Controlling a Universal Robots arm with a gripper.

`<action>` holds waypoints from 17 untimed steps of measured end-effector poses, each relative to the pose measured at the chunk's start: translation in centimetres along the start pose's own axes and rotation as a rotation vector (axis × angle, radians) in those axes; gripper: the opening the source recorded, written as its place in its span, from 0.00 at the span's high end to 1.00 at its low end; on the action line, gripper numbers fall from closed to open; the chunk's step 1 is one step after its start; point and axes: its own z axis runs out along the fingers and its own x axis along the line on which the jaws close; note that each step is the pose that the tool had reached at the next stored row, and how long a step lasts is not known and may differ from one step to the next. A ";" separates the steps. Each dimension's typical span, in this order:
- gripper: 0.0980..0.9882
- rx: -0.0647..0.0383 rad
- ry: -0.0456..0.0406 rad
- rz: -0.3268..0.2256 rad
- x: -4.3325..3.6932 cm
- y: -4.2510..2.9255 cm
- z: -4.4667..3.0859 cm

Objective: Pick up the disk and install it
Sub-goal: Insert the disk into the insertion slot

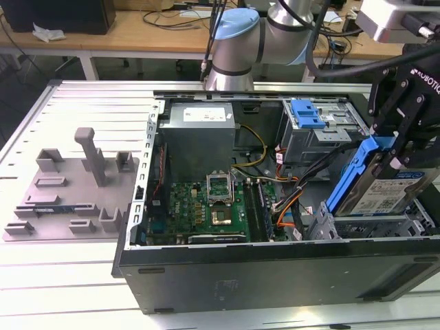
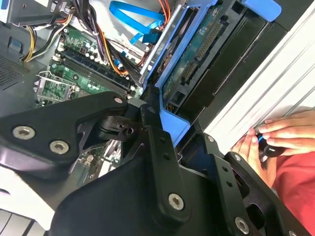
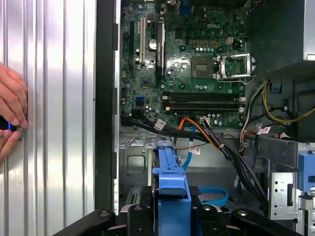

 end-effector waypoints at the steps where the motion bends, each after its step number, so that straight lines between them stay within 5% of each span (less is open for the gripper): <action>1: 0.70 0.000 -0.0007 0.000 0.04 0.00 0.15; 10: 0.70 0.000 -0.0039 0.000 0.23 -0.01 1.20; 12: 0.61 0.000 -0.0038 0.000 0.25 -0.01 1.22; 17: 0.61 0.000 -0.0040 0.000 0.25 -0.01 1.24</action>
